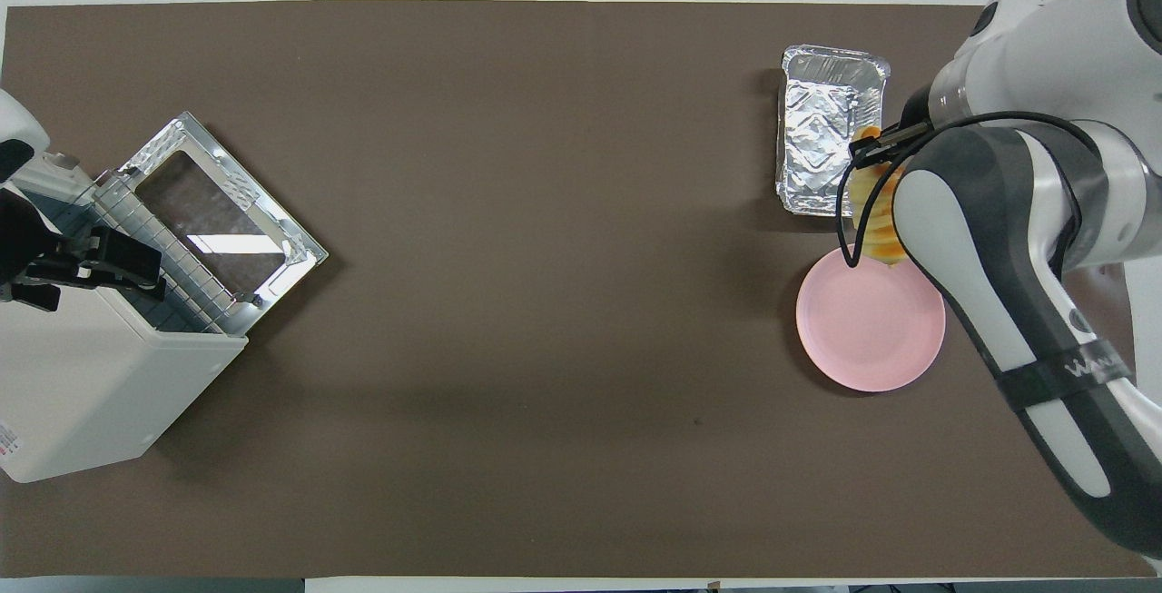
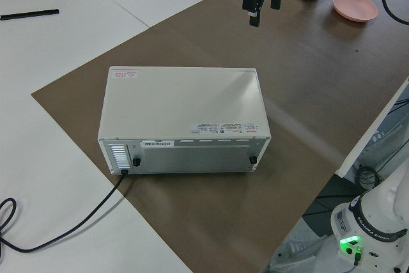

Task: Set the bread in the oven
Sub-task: 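Lift the bread roll and carry it over the foil tray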

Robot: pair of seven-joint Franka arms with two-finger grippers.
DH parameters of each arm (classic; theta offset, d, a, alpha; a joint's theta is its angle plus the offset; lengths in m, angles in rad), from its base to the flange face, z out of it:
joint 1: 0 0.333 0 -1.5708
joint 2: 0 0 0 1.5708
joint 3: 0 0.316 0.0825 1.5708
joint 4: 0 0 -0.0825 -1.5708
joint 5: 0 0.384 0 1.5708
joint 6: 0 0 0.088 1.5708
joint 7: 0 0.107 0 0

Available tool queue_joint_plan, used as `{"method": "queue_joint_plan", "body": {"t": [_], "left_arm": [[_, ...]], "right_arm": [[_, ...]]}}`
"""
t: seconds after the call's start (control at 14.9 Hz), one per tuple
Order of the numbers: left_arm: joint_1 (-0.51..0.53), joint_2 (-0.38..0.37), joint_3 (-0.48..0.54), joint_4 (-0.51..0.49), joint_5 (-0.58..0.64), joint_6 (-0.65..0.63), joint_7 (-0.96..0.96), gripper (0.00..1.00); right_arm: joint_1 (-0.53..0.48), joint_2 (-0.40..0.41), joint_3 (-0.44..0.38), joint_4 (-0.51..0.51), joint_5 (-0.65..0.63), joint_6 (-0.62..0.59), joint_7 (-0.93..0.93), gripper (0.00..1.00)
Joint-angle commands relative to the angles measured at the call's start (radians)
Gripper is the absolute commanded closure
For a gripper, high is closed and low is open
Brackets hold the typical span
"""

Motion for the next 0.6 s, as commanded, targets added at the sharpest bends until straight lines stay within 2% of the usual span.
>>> {"method": "queue_joint_plan", "body": {"t": [0.0,0.13,0.34,0.54], "left_arm": [[0.010,-0.018,-0.008,-0.016,0.012,0.013,0.006,0.00],[0.010,-0.018,-0.008,-0.016,0.012,0.013,0.006,0.00],[0.010,-0.018,-0.008,-0.016,0.012,0.013,0.006,0.00],[0.010,-0.018,-0.008,-0.016,0.012,0.013,0.006,0.00]], "right_arm": [[-0.006,0.221,0.000,0.262,0.013,-0.038,0.035,1.00],[-0.005,0.320,0.000,0.374,0.014,-0.042,0.076,1.00],[-0.003,0.423,-0.003,0.481,0.014,-0.039,0.179,1.00],[-0.015,0.461,-0.005,0.481,0.017,-0.018,0.223,1.00]]}}
